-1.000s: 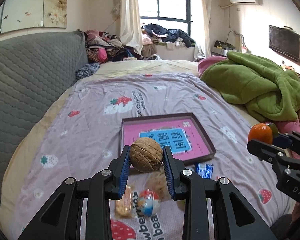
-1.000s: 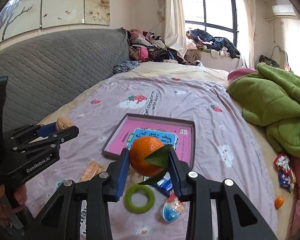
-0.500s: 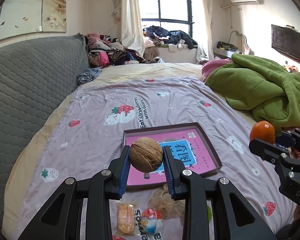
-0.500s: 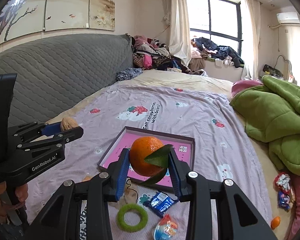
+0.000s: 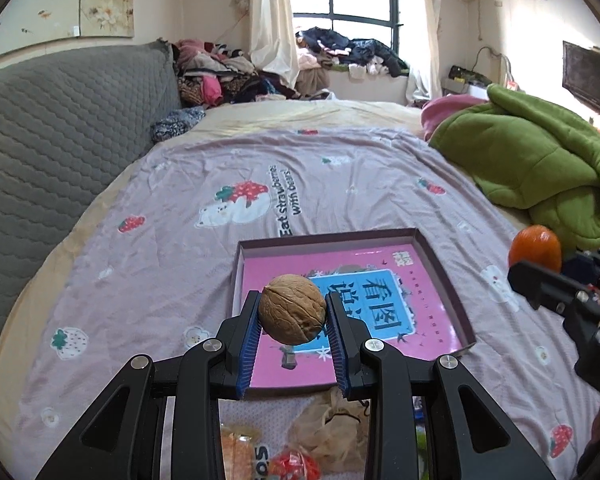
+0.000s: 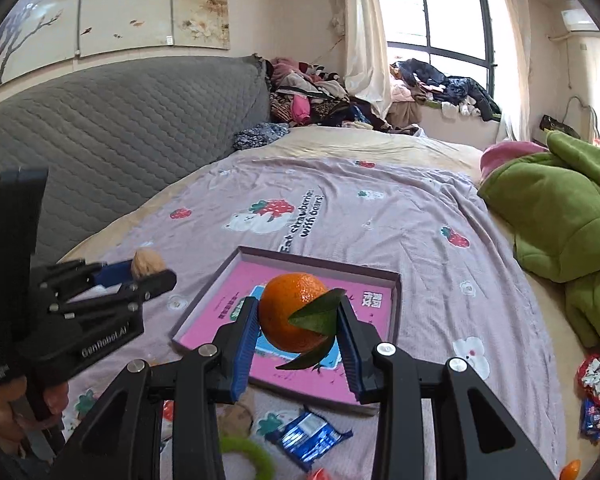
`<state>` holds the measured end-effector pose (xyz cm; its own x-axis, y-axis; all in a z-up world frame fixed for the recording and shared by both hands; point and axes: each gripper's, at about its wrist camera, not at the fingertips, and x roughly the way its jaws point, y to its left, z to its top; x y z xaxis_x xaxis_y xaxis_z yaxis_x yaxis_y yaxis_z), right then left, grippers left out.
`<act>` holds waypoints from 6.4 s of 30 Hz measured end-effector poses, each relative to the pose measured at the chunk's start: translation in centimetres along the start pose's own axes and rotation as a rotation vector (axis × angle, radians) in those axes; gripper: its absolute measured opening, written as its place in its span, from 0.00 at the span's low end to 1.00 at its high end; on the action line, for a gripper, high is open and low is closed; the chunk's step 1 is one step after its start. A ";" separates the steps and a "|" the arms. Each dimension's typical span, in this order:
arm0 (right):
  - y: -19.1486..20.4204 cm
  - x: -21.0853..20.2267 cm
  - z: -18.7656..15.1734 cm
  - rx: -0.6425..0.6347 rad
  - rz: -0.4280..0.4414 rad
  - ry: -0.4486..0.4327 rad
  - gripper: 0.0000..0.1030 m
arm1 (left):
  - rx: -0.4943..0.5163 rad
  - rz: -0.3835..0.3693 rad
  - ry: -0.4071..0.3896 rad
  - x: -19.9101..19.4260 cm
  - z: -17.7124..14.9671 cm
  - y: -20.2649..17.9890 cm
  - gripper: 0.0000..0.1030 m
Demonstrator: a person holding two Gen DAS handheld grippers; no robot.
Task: Organize objects
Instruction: 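Lift the walnut with the left tool while the right tool lifts the mandarin toward the tray, then carry the walnut and mandarin over the pink book in the tray with both tools, then lower and open the left tool on the book while the right tool releases the mandarin, then withdraw both open tools back from the tray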
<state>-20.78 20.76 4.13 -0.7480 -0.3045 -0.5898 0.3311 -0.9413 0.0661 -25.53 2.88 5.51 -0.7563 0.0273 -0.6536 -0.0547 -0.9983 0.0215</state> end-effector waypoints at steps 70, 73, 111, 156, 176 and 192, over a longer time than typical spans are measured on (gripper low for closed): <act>-2.4 14.9 -3.0 -0.013 -0.012 0.209 0.37 | 0.050 0.039 0.264 16.8 -1.3 0.1 0.31; -2.3 15.8 -3.4 -0.018 -0.013 0.234 0.37 | 0.048 0.036 0.283 17.4 -1.5 0.1 0.31; -4.8 19.5 -5.5 0.099 0.026 0.411 0.38 | 0.022 -0.025 0.409 20.2 -2.6 -0.1 0.36; -0.2 6.0 -0.5 0.033 -0.019 0.151 0.53 | 0.007 0.019 0.217 6.1 -0.7 1.8 0.60; 1.0 -2.5 -1.0 0.074 -0.014 0.058 0.53 | -0.027 -0.034 0.115 -1.9 -1.2 2.2 0.61; 4.3 -7.3 -3.2 0.039 0.015 0.015 0.53 | -0.052 -0.036 0.065 -7.7 -4.0 3.8 0.61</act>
<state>-12.09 19.40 6.16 -0.7345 -0.3168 -0.6001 0.3193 -0.9417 0.1063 -17.31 -1.32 7.65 -0.7106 0.0612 -0.7009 -0.0459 -0.9981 -0.0406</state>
